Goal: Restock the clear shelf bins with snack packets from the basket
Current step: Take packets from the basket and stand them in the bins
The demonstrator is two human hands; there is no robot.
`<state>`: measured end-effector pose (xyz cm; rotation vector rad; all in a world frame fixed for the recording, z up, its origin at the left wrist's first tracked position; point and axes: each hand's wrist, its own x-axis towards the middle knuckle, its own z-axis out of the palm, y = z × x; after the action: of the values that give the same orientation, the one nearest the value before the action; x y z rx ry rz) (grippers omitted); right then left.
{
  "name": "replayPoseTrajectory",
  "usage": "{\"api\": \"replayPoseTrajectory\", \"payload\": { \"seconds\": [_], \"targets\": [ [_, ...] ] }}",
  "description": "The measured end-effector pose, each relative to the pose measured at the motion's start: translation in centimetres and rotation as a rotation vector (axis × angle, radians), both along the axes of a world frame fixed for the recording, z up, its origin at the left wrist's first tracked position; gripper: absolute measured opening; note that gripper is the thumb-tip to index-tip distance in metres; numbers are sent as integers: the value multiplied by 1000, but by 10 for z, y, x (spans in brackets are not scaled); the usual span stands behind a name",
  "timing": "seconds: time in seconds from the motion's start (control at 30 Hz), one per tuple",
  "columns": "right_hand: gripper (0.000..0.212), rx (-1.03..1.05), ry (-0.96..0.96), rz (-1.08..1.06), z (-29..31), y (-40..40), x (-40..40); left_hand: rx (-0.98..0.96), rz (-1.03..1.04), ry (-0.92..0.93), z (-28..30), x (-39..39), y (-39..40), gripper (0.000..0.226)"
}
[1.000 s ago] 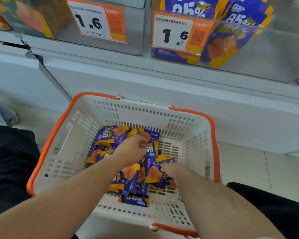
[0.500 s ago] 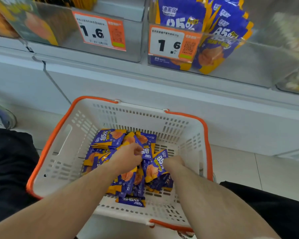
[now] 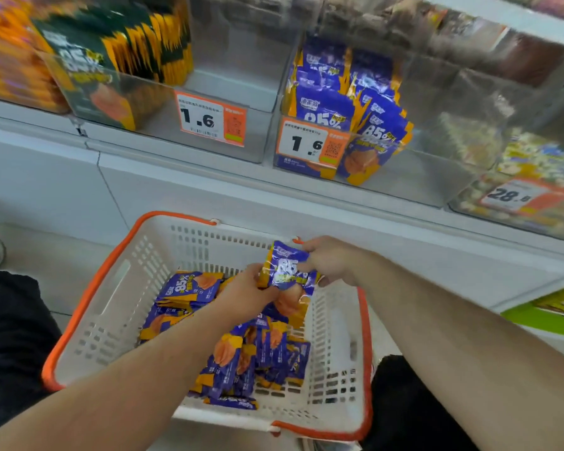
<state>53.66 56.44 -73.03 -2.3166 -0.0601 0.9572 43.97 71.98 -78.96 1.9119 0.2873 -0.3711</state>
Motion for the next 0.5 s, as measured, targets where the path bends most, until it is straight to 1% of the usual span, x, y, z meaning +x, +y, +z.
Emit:
{"api": "replayPoseTrajectory", "payload": {
  "seconds": [0.03, 0.07, 0.1, 0.13, 0.2, 0.3, 0.43, 0.5],
  "targets": [
    [35, 27, -25, -4, 13, -2, 3, -39, 23, -40, 6, 2, -1, 15],
    [29, 52, -59, -14, 26, -4, 3, -83, 40, -82, 14, 5, -1, 7],
    [22, 76, -106, -36, 38, -7, 5, -119, 50, -117, 24, 7, -2, 14],
    [17, 105, -155, -74, 48, -10, 6, -154, 63, -150, 32, 10, -3, 15],
    [11, 186, -206, -160, 65, -17, 8, -196, 87, -186, 46, 17, -6, 10],
    [12, 248, -281, -205, 80, -24, 9, -226, 112, -203, 65, 27, -13, 12],
    [10, 278, -504, -268, 98, -28, 17, -241, 103, -284, 94, 48, -25, 13],
    [10, 370, -561, -322, 111, -30, 25, -257, 116, -346, 113, 65, -30, 16]
  ]
}}
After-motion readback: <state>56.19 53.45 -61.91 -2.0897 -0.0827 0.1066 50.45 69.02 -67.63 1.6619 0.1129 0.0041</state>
